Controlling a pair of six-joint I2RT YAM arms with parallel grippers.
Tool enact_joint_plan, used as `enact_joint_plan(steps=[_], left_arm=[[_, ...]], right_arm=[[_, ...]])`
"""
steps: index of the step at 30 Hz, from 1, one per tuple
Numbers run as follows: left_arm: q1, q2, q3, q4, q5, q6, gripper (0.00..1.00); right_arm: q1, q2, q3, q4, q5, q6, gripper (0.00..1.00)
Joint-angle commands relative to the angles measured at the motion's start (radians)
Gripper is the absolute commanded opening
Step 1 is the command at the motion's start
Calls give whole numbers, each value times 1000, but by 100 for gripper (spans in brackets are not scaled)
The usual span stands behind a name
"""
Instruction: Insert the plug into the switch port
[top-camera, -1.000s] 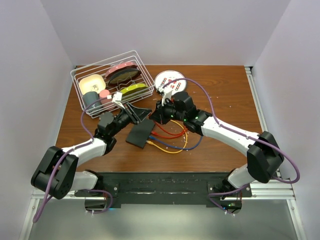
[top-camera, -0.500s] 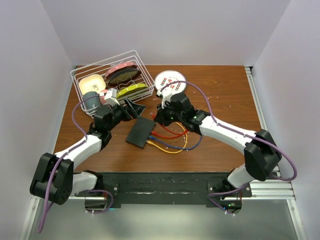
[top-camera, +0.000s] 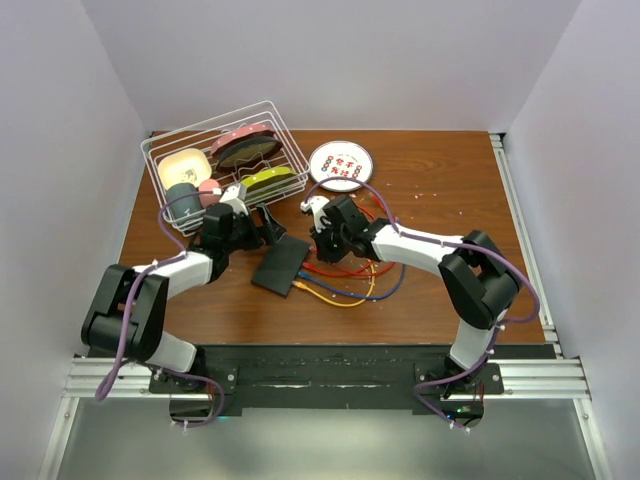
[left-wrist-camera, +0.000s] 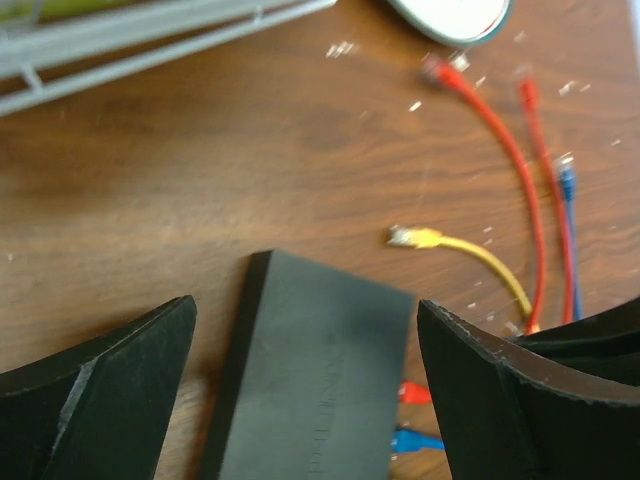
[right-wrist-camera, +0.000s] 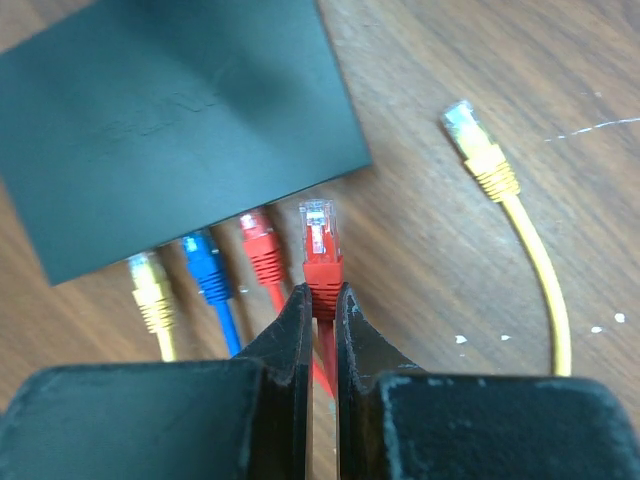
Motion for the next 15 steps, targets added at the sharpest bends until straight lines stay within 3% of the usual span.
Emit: enact_joint_plan(steps=[1,15], left_arm=[[11,54,16,58,37,45,94],[22,143,-26,142,106,27,82]], right_arm=[[-3,0,63,-12,27,-54,0],[0,54,51,-23,108,-110,0]])
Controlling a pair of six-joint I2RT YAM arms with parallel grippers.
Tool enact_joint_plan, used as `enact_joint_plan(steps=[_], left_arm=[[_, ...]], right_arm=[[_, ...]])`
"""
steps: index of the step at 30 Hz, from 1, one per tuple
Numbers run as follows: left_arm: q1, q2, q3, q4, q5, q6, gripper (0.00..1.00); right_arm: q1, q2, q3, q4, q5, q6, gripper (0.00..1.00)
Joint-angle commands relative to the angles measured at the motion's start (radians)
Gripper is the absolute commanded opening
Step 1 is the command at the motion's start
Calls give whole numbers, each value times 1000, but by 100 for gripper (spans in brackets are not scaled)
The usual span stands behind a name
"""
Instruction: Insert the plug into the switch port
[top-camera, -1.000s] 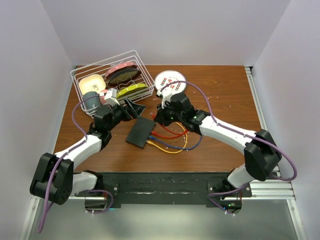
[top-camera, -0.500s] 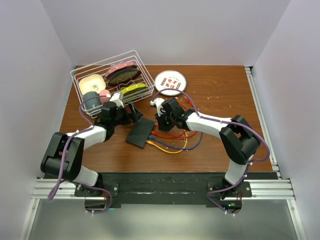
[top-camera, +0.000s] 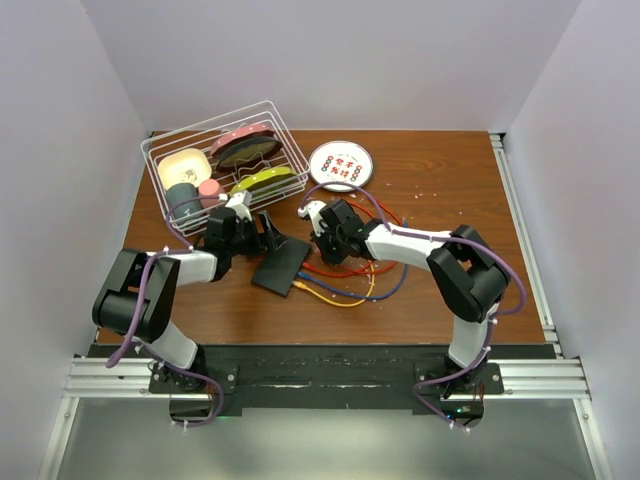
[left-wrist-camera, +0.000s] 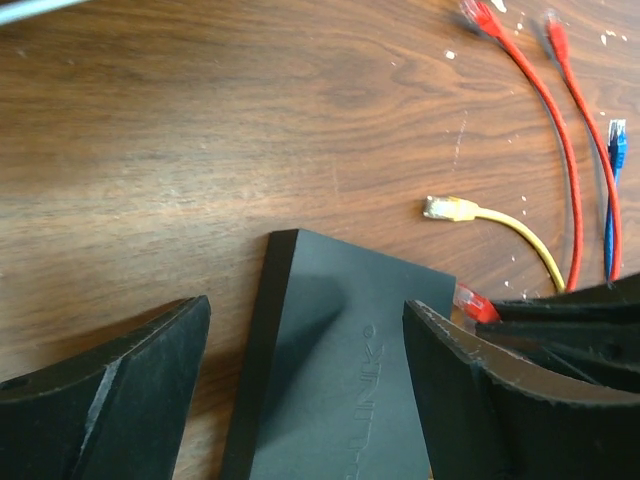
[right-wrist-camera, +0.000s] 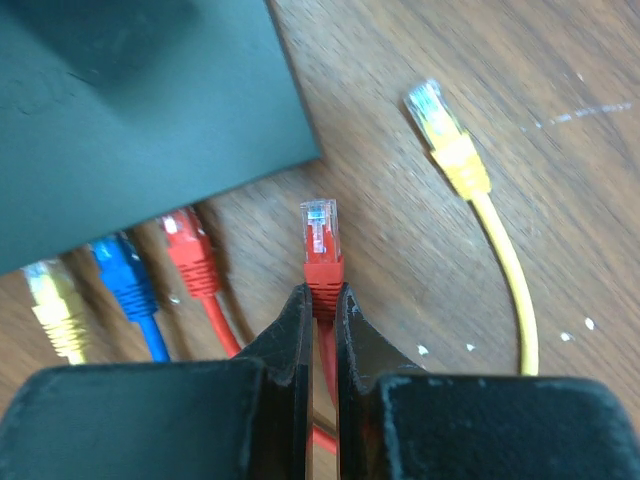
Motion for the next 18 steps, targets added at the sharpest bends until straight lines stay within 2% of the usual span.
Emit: enact_joint_plan(steps=[1,7,11,18], left_arm=[[9,6,-17,75,40,3,82],[9,26,-14,88,71,0,77],[9,56,-10,110,95,-1,71],[11,72,-10,115,105,2,66]], right_arm=[[2,-18,23,-7,35,-32,0],[13,-9,25,-25,-12,-46,0],[22,-12,25,-21,-61,-54,0],[33,-4,37,-9,-61,-49,0]])
